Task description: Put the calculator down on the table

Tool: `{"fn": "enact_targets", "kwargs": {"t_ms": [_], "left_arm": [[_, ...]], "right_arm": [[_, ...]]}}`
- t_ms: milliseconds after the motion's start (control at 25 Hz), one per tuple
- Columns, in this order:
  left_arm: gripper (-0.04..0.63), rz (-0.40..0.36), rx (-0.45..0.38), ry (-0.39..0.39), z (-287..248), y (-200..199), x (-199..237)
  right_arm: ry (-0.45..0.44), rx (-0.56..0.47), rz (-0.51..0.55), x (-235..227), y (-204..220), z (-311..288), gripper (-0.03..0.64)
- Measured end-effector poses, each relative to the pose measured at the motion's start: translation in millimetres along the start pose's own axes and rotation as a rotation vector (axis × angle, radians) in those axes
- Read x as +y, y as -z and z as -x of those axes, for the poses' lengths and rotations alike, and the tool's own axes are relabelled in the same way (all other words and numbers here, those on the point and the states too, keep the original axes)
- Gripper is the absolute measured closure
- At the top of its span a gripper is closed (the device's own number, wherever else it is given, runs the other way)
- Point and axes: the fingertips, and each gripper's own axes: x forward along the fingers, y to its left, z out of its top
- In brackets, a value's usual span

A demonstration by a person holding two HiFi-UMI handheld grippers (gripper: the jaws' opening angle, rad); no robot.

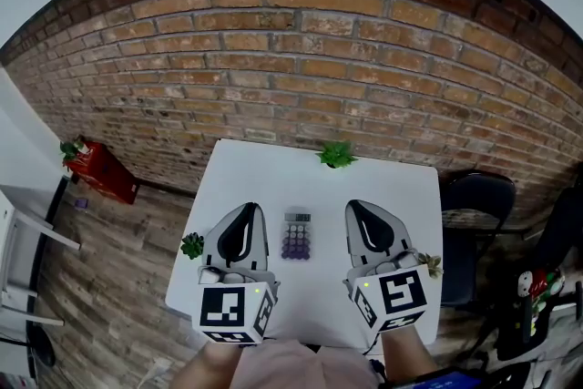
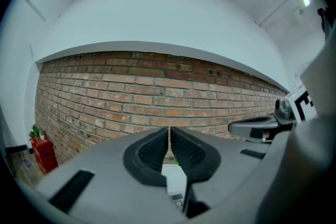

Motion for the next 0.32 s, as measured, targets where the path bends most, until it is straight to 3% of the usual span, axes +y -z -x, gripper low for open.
{"fn": "enact_targets", "kwargs": {"t_ms": [320], "left_arm": [[0.572,-0.008,0.024,0.002,-2.5,8.9,2.4]], "right_arm": [[-0.003,0.009,-0.010,1.3,5.3,-4.3,0.618]]}}
